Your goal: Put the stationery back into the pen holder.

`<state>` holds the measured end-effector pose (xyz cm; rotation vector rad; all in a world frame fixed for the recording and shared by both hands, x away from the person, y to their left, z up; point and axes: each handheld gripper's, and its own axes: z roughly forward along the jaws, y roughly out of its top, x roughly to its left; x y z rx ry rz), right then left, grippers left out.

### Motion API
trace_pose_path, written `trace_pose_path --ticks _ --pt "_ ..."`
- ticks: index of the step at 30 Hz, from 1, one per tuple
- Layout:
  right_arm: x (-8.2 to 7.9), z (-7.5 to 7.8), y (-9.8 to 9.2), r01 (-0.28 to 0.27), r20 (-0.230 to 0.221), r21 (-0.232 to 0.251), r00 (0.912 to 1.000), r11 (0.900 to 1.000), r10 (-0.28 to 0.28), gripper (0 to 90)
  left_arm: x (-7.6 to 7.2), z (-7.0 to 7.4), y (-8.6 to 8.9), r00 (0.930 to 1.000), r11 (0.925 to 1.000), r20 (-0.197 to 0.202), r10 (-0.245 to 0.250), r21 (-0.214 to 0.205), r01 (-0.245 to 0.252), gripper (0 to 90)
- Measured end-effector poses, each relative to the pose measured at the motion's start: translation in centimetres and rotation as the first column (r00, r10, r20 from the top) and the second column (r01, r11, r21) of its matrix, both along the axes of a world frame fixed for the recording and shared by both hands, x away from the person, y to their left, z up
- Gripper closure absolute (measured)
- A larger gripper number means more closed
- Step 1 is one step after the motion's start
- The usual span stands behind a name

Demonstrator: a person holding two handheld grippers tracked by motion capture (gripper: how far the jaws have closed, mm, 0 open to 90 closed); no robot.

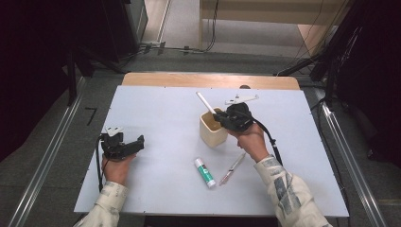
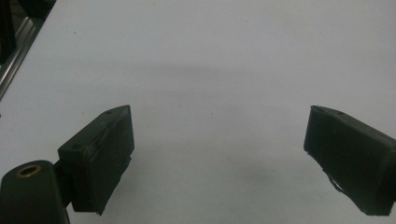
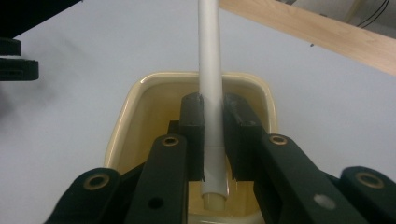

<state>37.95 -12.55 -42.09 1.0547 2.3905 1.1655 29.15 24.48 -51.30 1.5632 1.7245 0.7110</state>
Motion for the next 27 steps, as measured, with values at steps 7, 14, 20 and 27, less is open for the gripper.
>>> trace_pose_path --ticks 7,14,20,27 --pt "0.0 -0.3 -0.2 -0.020 -0.027 0.016 0.9994 0.9997 0.020 63.5 0.0 0.0 0.0 1.0000 1.0000 0.001 0.001 -0.002 -0.001 9.4" --pt "-0.2 -0.1 -0.5 -0.029 -0.029 0.036 0.9992 0.9989 0.030 56.9 0.0 0.0 0.0 1.0000 1.0000 0.001 0.000 -0.001 0.000 9.4" --pt "-0.6 0.2 -0.8 -0.043 -0.020 0.060 0.9988 0.9972 0.045 54.5 0.0 0.0 0.0 1.0000 1.0000 0.000 0.002 0.001 -0.002 9.4" --pt "-1.1 0.7 -1.1 -0.057 -0.007 0.074 0.9983 0.9956 0.058 51.2 0.0 0.0 0.0 1.0000 1.0000 -0.001 0.001 0.001 -0.001 9.4"
